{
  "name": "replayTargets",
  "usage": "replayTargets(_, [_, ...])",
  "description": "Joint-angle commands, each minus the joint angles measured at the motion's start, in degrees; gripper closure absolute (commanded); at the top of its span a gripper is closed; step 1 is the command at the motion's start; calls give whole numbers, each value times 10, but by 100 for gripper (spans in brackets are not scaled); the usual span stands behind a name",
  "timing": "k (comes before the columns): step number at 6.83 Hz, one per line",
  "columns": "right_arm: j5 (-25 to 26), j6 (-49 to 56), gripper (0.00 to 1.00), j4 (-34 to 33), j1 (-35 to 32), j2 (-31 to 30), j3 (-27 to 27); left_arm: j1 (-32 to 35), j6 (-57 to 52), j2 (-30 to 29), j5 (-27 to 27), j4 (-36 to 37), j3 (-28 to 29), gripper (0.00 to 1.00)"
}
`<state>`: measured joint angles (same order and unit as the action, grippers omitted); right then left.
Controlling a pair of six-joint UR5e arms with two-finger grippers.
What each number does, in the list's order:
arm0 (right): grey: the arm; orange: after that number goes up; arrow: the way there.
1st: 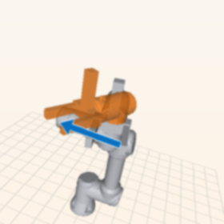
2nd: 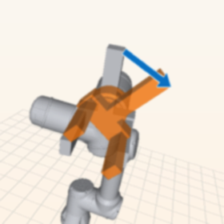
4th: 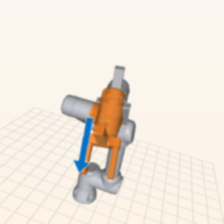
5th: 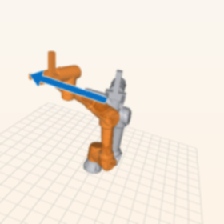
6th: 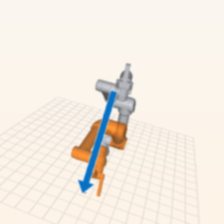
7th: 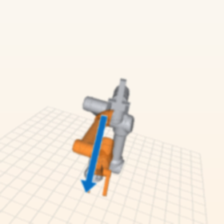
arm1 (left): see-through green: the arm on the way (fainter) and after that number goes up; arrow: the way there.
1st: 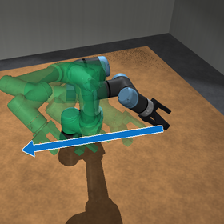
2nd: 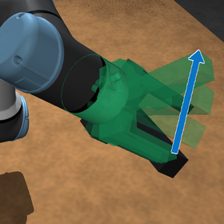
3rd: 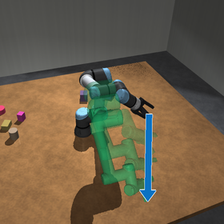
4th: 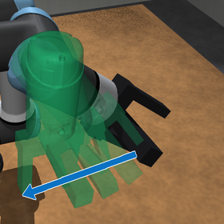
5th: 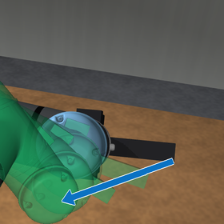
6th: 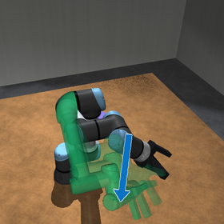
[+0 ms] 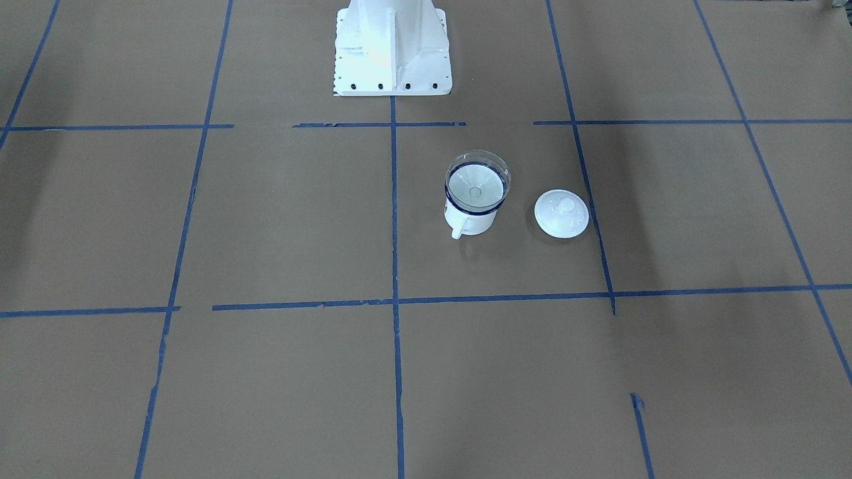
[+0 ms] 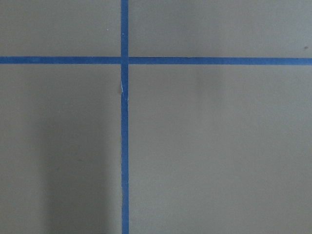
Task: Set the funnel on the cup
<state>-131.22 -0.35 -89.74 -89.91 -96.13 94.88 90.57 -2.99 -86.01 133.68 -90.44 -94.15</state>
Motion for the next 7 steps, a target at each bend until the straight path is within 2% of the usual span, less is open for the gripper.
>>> replayTargets(1, [0,0,0,0,0,0,0,0,0,0,0,0,0,0])
replayTargets(7, [0,0,0,0,0,0,0,0,0,-6,0,0,-1,0])
